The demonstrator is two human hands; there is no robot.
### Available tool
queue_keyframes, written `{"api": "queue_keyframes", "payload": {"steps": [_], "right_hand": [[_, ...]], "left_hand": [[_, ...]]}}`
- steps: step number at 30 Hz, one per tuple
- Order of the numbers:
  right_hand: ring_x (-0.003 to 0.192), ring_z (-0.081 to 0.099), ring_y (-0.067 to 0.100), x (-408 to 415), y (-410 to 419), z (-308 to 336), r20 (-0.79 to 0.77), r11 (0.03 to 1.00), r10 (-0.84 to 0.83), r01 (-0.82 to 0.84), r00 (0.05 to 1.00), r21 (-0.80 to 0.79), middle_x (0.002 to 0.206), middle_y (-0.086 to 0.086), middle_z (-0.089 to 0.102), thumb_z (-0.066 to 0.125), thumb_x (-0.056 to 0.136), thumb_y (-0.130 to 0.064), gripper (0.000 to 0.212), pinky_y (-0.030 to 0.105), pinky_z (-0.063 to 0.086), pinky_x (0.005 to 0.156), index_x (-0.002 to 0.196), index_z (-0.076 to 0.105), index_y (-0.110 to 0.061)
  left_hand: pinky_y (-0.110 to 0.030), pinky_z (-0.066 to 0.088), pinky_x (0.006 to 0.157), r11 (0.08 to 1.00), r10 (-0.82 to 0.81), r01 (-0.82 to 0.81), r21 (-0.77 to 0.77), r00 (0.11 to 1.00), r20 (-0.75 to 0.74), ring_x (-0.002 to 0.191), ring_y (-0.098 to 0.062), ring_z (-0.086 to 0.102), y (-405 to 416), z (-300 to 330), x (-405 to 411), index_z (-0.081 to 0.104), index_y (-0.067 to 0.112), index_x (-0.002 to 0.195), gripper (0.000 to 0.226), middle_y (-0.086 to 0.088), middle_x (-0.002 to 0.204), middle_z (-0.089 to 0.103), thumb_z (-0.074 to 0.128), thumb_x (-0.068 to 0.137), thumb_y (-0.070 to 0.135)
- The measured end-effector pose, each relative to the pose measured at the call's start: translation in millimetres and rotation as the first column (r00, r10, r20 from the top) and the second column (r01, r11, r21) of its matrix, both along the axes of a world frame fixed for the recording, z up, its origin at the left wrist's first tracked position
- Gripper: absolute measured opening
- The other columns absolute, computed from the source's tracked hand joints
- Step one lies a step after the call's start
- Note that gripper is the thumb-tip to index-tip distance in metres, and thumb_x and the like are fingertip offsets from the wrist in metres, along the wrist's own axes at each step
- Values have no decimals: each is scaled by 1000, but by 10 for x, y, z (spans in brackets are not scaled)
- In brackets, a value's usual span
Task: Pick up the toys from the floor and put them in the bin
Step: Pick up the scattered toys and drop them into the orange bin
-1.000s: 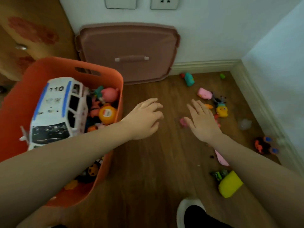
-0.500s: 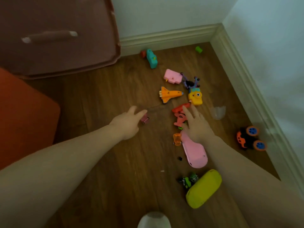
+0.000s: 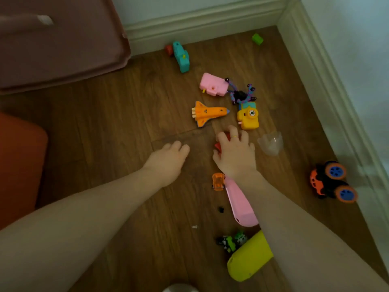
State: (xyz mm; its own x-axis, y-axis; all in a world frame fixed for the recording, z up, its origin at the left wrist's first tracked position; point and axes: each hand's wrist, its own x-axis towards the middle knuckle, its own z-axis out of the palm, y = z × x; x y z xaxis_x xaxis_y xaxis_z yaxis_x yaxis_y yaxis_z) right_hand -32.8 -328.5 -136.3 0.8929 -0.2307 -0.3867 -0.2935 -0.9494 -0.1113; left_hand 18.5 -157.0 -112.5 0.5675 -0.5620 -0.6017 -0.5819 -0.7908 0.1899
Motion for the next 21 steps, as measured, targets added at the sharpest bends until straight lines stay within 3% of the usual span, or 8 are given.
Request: {"api": "queue_keyframes", "payload": {"steps": [4, 8, 10, 13, 16, 21], "right_hand": [[121, 34, 36, 25, -106, 25, 14, 994, -74, 73, 997, 81, 137, 9, 35, 54, 84, -32, 40, 45, 43, 87, 121, 44, -20], [104, 48, 36, -30, -305, 129, 177, 876, -382, 294, 907, 384, 117, 12, 49, 54, 83, -21, 27, 37, 38, 84, 109, 54, -15], [100, 50, 32, -140, -391, 191, 218, 816, -481, 343, 849, 466, 112, 11, 50, 50, 82, -23, 27, 31, 36, 79, 106, 59, -15], [105, 48, 26, -322, -445, 223, 209, 784, -490, 322, 847, 531, 114, 7, 49, 46, 82, -25, 27, 28, 34, 82, 103, 62, -18], [108, 47, 26, -470, -432, 214, 178, 773, -489, 330, 854, 543, 116, 4, 48, 56, 85, -21, 14, 30, 35, 82, 99, 58, -22], [118, 39, 28, -587, -311, 204, 40, 894, -321, 289, 946, 343, 125, 3, 47, 53, 90, -29, 24, 29, 33, 81, 113, 53, -23]], "left_hand": [[-32, 42, 73, 982, -165, 161, -102, 986, -35, 105, -25, 49, -170, 112, -181, 42, 15, 113, 33, -7, 113, 46, 52, 83, 25], [-31, 39, 69, 957, -240, 247, -151, 969, 62, 104, -26, 50, -348, 81, -315, 44, 14, 116, 37, -7, 115, 45, 50, 84, 32], [-33, 42, 72, 958, -247, 255, -130, 966, 75, 107, -26, 50, -446, 14, -375, 40, 14, 122, 45, -8, 120, 44, 52, 87, 39], [-35, 42, 74, 956, -285, 288, -51, 957, 55, 110, -28, 49, -574, -83, -491, 29, 15, 136, 59, -10, 125, 41, 53, 89, 43], [-35, 41, 73, 968, -250, 251, -11, 967, 52, 111, -29, 48, -624, -119, -572, 33, 14, 134, 52, -12, 127, 39, 53, 91, 35], [-33, 39, 66, 975, -214, 216, -54, 976, 36, 107, -28, 52, -483, -46, -582, 41, 13, 123, 43, -9, 124, 41, 57, 86, 27]]}}
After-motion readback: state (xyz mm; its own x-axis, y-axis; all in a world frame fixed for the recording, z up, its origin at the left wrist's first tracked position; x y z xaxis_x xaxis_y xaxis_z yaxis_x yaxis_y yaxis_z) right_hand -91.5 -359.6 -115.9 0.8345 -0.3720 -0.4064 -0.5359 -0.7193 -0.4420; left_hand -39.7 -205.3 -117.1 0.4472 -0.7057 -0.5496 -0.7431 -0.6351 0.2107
